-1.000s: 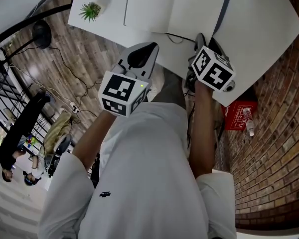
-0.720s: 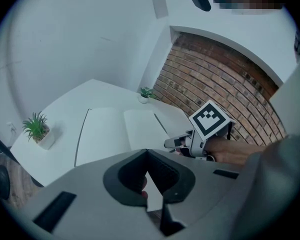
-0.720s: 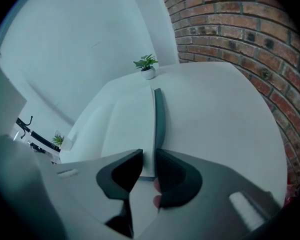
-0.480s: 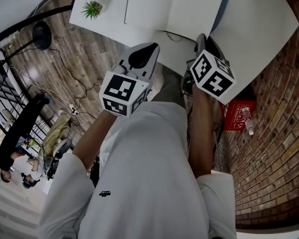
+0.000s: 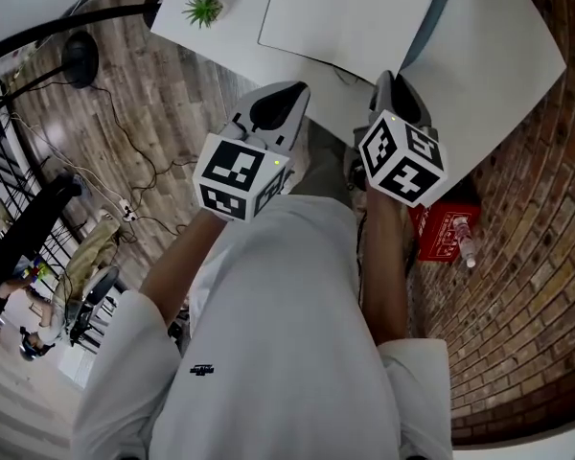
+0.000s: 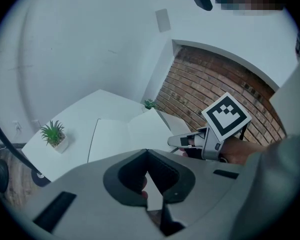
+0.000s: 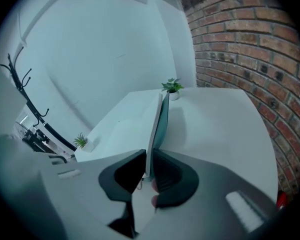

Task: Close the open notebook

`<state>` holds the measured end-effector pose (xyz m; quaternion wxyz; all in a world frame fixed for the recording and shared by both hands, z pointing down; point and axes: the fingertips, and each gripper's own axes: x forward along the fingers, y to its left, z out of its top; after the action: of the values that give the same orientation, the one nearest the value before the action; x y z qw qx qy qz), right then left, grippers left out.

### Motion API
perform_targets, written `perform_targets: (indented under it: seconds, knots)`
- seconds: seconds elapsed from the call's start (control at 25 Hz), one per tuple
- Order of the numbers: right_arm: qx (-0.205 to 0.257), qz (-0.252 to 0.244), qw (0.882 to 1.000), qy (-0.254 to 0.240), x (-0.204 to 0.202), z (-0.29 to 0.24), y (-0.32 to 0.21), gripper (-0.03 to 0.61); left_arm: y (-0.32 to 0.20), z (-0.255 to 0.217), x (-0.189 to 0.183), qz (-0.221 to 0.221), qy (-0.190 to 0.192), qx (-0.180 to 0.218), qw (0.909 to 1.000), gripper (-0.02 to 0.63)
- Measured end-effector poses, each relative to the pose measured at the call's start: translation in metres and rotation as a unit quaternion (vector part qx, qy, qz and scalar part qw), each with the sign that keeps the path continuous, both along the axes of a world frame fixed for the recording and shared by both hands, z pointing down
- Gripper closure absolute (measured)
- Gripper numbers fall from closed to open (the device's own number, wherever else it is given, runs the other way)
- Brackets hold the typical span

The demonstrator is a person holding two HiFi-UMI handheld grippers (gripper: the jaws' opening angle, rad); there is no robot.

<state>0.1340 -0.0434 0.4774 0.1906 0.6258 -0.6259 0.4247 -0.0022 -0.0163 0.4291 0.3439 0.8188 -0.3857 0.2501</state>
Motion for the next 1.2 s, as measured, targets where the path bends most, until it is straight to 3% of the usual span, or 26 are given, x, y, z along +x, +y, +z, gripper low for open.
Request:
perform_targets:
  seconds: [0.2, 0.44, 0.64, 1.0, 1.2]
  knots:
    - [0.014, -0.040, 0.998, 0.036, -0.027, -0.020, -0.009, 0.515, -0.002, -0.010, -0.024, -0.026, 0.007, 0.011, 0.9996, 0.611]
    - [0.009, -0.093, 0.991, 0.095, -0.065, -0.034, -0.020, 0.515, -0.004, -0.019, -0.067, -0.059, 0.015, 0.021, 0.9979, 0.611]
    - [-0.003, -0.123, 0.985, 0.117, -0.100, -0.031, -0.026, 0.509, -0.005, -0.024, -0.106, -0.085, 0.019, 0.025, 0.9959, 0.611]
    - [-0.008, -0.150, 0.983, 0.109, -0.155, -0.007, -0.039, 0.483, -0.003, -0.025, -0.154, -0.106, 0.024, 0.030, 0.9937, 0.611]
    - [-0.008, -0.185, 0.980, 0.066, -0.196, 0.013, -0.050, 0.439, 0.000, -0.019, -0.179, -0.124, 0.020, 0.028, 0.9917, 0.611]
